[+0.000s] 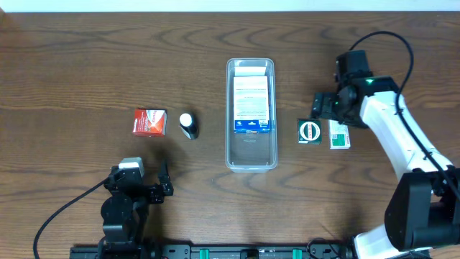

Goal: Pack container
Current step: 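Move the right gripper to the white-and-green medicine box and grasp it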

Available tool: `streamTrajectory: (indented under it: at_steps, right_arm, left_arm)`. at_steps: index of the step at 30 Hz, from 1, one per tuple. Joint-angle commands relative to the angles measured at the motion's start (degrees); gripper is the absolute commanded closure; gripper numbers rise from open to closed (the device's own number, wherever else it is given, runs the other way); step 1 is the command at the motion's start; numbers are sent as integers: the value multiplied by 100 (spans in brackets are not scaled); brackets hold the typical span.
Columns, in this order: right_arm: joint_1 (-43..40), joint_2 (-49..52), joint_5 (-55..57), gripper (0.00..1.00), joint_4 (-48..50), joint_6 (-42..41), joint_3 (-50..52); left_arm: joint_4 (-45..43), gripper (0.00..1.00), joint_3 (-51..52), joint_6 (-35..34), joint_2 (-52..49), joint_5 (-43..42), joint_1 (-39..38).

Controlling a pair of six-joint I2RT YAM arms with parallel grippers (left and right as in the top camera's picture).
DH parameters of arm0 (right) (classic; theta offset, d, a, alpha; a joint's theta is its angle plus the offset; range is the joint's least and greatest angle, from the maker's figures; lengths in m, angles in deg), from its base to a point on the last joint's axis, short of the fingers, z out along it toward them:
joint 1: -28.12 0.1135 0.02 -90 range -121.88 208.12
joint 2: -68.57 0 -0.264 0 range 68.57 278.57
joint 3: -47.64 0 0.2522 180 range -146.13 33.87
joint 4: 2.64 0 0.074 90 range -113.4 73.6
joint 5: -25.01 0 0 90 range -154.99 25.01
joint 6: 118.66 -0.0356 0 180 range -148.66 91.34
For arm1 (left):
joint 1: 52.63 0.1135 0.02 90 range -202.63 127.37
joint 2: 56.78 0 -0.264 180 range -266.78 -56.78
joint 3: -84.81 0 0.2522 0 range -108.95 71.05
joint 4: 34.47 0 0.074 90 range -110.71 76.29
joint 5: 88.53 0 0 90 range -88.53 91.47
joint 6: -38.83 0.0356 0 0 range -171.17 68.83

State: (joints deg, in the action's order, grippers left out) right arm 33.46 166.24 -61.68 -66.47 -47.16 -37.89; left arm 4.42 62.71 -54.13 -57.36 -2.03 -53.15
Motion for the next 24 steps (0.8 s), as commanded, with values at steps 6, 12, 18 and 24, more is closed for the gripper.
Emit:
streamTrajectory:
  at_steps: [6,12,18,24]
  right_arm:
    - [-282,466,-33,15,13,831,37]
    - [-299,1115,-11,22,-11,839,37]
    - [-435,1335,-11,30,-26,608,37]
    - [-470,1338,-7,32,-7,612,94]
  left_arm:
    - [2,2,109,-7,35,-37,-17]
    - [2,2,109,-7,35,-37,-17]
    - [2,2,109,-7,35,-37,-17]
    - [2,2,109,-7,35,-37,-17]
